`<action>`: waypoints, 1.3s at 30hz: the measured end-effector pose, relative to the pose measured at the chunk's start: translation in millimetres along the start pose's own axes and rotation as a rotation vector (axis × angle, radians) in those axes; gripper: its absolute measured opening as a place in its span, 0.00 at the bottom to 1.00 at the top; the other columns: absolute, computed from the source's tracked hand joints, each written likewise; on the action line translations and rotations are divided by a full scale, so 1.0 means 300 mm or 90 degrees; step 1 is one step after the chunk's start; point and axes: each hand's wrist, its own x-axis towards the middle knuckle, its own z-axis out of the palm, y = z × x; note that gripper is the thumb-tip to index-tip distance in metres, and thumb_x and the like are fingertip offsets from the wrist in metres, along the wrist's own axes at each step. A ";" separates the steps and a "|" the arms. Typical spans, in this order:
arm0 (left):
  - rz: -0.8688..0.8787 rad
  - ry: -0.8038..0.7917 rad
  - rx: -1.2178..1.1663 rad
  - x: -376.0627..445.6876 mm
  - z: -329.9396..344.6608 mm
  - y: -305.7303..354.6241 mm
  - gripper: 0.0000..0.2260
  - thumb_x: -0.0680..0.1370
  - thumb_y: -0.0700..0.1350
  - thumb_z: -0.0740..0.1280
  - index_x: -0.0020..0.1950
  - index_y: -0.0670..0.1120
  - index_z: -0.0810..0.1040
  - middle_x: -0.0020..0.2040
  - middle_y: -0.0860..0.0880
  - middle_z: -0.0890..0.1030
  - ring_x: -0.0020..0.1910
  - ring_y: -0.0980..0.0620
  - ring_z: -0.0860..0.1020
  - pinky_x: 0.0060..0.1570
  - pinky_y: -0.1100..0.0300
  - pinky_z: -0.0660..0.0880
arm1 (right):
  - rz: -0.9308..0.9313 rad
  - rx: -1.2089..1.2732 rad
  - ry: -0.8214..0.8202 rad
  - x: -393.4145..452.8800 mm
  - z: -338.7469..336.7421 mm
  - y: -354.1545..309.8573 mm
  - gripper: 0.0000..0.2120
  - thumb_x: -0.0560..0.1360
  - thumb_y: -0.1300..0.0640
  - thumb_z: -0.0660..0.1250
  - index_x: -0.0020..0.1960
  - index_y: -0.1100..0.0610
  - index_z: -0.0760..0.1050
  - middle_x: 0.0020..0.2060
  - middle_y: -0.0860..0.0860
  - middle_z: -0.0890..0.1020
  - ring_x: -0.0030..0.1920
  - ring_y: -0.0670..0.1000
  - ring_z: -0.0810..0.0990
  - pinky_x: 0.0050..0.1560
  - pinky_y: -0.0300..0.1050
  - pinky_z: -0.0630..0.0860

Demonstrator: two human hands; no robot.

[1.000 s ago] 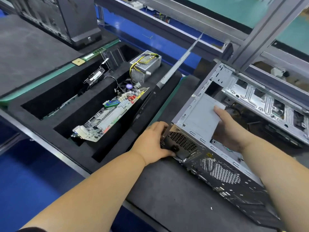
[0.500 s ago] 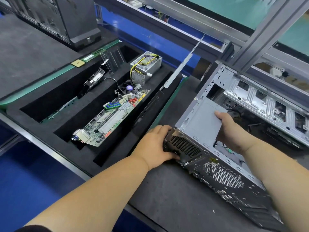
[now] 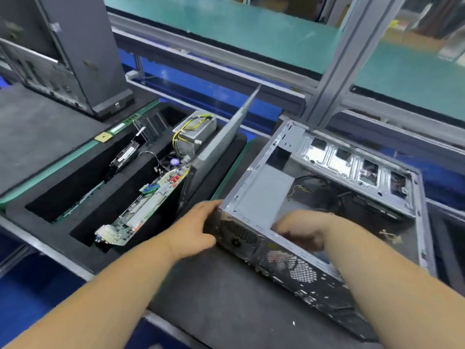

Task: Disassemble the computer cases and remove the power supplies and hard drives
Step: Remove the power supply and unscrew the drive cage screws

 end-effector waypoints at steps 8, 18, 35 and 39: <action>0.075 0.113 -0.122 0.008 -0.037 0.356 0.16 0.85 0.44 0.57 0.71 0.53 0.70 0.69 0.57 0.73 0.69 0.63 0.69 0.72 0.63 0.63 | -0.104 -0.192 -0.003 -0.029 0.006 -0.003 0.06 0.76 0.66 0.66 0.43 0.59 0.81 0.29 0.46 0.82 0.26 0.41 0.78 0.27 0.35 0.72; 0.237 -0.037 0.508 0.220 0.017 0.516 0.22 0.78 0.58 0.66 0.70 0.52 0.72 0.68 0.55 0.72 0.68 0.55 0.68 0.72 0.60 0.56 | -0.166 -0.431 -0.072 -0.028 0.000 0.027 0.13 0.78 0.63 0.62 0.61 0.60 0.79 0.44 0.53 0.82 0.38 0.49 0.74 0.37 0.35 0.73; 0.223 -0.049 0.520 0.297 0.050 0.450 0.34 0.68 0.61 0.62 0.72 0.51 0.68 0.64 0.54 0.70 0.68 0.52 0.65 0.76 0.58 0.44 | -0.126 -0.484 0.006 0.025 -0.069 0.017 0.17 0.78 0.68 0.57 0.63 0.60 0.77 0.53 0.59 0.83 0.48 0.56 0.80 0.38 0.41 0.70; 0.229 -0.045 0.489 0.295 0.047 0.449 0.32 0.68 0.58 0.65 0.71 0.50 0.70 0.63 0.54 0.71 0.68 0.52 0.66 0.77 0.57 0.46 | -0.154 -0.529 -0.010 0.051 -0.047 0.029 0.18 0.77 0.67 0.58 0.63 0.57 0.77 0.56 0.57 0.82 0.53 0.59 0.82 0.53 0.50 0.80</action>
